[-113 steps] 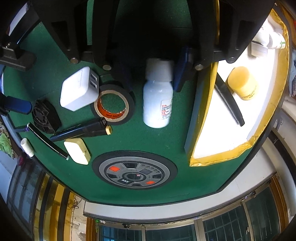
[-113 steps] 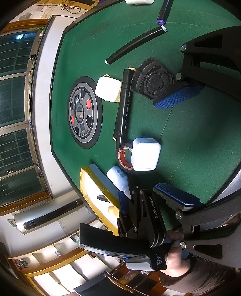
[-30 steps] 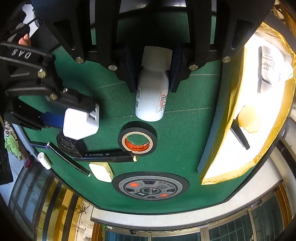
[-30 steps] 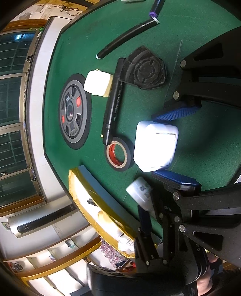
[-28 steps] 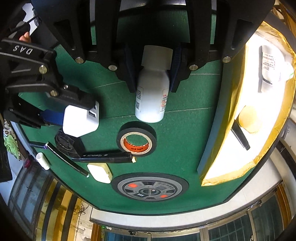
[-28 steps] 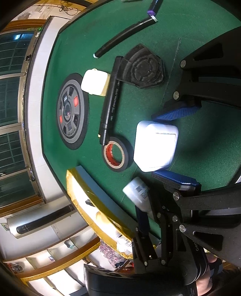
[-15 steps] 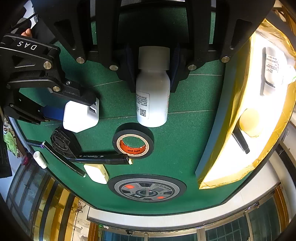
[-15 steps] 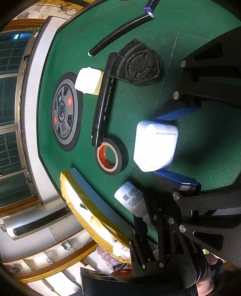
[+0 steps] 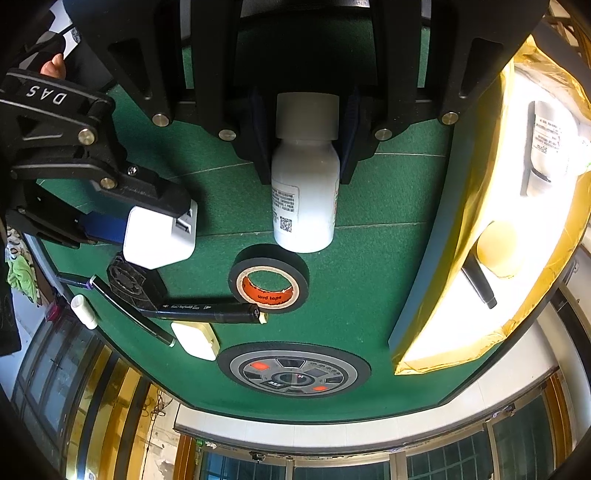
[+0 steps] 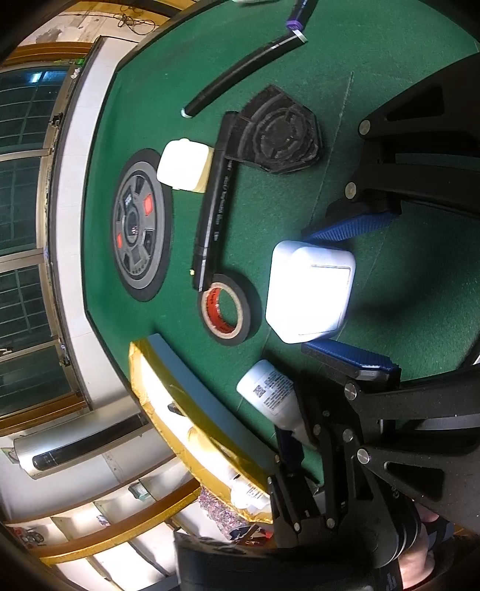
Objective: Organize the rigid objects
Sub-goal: 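Carry the white cube with the right tool and the gray-capped bottle with the left tool to the tray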
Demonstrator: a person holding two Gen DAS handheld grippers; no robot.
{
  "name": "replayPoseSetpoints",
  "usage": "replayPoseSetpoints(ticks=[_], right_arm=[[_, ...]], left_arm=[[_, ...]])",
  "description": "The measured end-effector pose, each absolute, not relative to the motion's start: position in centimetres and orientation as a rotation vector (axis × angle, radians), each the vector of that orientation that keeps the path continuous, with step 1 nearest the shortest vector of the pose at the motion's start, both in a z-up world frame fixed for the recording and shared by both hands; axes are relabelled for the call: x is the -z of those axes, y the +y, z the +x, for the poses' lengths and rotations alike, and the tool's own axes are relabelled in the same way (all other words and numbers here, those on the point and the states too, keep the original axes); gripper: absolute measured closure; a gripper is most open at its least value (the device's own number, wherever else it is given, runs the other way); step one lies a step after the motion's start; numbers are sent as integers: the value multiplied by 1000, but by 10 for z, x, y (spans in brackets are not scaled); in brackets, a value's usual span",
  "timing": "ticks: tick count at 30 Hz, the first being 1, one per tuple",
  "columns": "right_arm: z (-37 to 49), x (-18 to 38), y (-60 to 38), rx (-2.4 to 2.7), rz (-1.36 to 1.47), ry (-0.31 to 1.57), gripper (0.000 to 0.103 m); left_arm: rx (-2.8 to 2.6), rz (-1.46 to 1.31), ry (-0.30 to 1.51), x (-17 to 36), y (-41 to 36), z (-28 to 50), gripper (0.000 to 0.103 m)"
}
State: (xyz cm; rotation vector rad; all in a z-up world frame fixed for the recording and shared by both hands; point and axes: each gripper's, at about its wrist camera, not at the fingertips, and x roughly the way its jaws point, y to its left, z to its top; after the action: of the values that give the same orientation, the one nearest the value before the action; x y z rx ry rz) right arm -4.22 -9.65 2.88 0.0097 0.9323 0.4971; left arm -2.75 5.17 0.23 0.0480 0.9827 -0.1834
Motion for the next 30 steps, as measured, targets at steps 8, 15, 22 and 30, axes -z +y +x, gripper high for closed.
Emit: replayPoseSetpoints(ticks=[8, 15, 22, 30], right_arm=[[-41, -38, -95, -498, 5, 911, 55], [-43, -41, -96, -497, 3, 905, 55], [-43, -44, -97, -496, 5, 894, 55], [-43, -46, -95, -502, 4, 890, 55]], left_arm=[[185, 57, 961, -12, 50, -29, 71], [183, 66, 949, -14, 46, -29, 71], [164, 86, 926, -19, 45, -34, 71], [157, 96, 909, -25, 44, -34, 71]])
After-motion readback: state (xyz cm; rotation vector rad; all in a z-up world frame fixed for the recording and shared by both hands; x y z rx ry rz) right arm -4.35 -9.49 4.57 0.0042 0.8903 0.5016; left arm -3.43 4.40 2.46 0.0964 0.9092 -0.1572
